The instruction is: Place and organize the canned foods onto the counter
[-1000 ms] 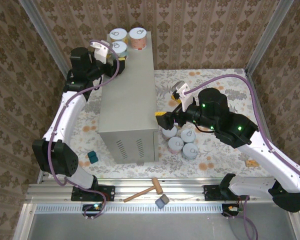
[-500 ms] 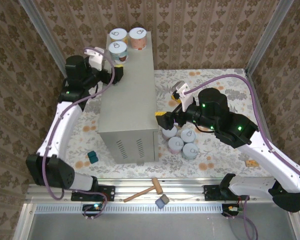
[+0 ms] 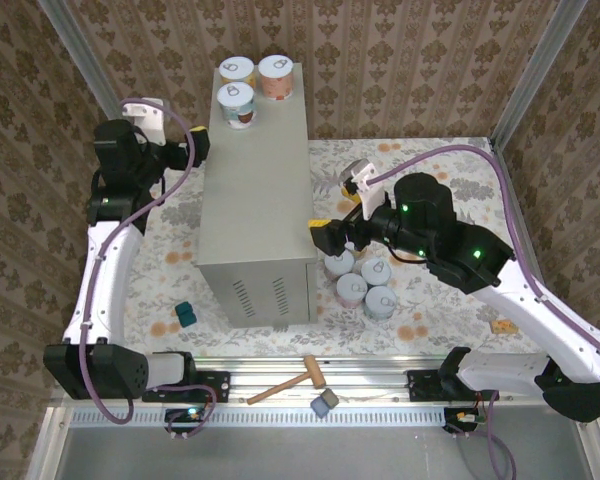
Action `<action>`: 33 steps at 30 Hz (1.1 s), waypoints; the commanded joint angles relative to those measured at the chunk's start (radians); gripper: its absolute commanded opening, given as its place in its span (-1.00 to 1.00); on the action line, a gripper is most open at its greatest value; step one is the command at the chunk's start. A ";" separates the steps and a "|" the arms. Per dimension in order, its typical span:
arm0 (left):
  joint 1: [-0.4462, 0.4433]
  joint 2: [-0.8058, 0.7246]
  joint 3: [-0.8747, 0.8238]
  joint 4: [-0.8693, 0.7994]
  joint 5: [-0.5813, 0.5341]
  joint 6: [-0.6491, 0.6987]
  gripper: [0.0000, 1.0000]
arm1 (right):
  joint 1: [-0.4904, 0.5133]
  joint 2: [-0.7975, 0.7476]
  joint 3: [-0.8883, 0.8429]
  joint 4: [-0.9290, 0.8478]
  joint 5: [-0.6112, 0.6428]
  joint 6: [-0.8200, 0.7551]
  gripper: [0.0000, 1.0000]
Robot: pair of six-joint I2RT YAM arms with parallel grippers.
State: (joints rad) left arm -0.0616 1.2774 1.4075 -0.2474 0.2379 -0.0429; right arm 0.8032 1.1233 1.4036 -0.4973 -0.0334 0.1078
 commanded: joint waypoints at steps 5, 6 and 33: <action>0.011 -0.009 0.024 -0.039 0.023 -0.035 1.00 | 0.004 0.008 0.081 -0.114 0.272 0.118 1.00; 0.010 -0.009 0.036 -0.056 0.023 -0.040 1.00 | 0.002 0.012 0.095 -0.147 0.322 0.138 1.00; -0.510 -0.024 0.395 -0.532 0.292 -0.075 1.00 | -0.281 0.115 -0.235 -0.222 0.268 0.334 1.00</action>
State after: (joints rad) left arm -0.5282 1.2320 1.7626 -0.6964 0.4984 -0.1390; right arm 0.5369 1.2045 1.1992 -0.7807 0.2756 0.4179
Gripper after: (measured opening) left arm 0.999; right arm 0.999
